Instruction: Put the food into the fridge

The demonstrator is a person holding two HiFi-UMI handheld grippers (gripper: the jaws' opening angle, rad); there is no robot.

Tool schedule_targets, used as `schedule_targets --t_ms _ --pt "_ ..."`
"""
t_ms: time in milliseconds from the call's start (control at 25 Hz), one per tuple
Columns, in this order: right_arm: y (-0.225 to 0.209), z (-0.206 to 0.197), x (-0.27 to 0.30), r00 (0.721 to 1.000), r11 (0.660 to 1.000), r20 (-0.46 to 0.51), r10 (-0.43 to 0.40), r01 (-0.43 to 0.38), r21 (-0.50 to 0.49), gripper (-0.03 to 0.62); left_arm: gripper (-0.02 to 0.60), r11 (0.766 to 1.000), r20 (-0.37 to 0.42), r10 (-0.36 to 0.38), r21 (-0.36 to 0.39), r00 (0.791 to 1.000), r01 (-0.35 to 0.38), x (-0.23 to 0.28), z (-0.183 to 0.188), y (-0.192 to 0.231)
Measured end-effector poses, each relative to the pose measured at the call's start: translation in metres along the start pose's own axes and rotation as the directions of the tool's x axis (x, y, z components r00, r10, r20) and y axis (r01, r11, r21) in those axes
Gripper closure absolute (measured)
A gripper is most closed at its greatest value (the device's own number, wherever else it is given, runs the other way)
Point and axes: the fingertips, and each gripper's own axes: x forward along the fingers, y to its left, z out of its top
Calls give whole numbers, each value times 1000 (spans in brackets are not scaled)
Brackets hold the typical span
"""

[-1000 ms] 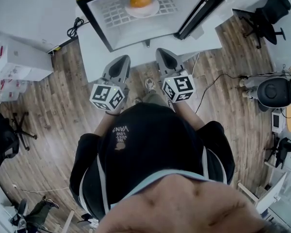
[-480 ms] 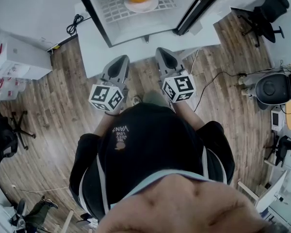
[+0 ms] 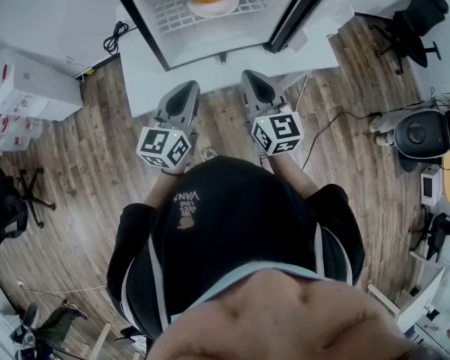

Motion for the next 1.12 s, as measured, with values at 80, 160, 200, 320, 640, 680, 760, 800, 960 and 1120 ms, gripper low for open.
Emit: schedule_targets --t_ms 80,160,200,320,640,680,760,800,960,1120 --pt "-1 1 -5 1000 1000 -1 8 -8 -2 583 565 1000 2 6 2 1000 -6 -1 0 -5" --pt "-2 2 -9 1000 1000 -1 17 -17 -4 583 565 1000 3 14 2 1000 -14 -1 0 -10" --pt "-3 2 -12 1000 1000 0 21 -21 -4 583 565 1000 5 17 3 1000 -17 -1 -1 -13" --pt "-7 2 -20 1000 1000 -2 29 -29 -5 583 565 1000 6 24 4 1000 -24 -1 -3 -23" --pt "-10 -1 -43 999 999 -15 47 -47 -13 583 565 998 5 55 -2 998 -55 -11 -10 -41" --pt "-10 -2 -46 999 999 -17 49 -49 -14 583 565 998 5 58 -2 998 -58 -12 -11 -44" --pt "-9 -3 -52 998 998 -20 52 -53 -16 582 565 998 3 62 -4 998 -62 -15 -14 -49" --pt "-9 -3 -55 998 998 -21 54 -54 -16 583 565 998 2 64 -5 998 -64 -16 -16 -52" --pt "-8 -7 -68 998 998 -23 59 -59 -15 583 565 998 1 70 -5 998 -70 -23 -21 -64" --pt "-7 -8 -81 998 998 -6 65 -65 5 583 565 997 1 78 3 997 -78 -29 -25 -75"
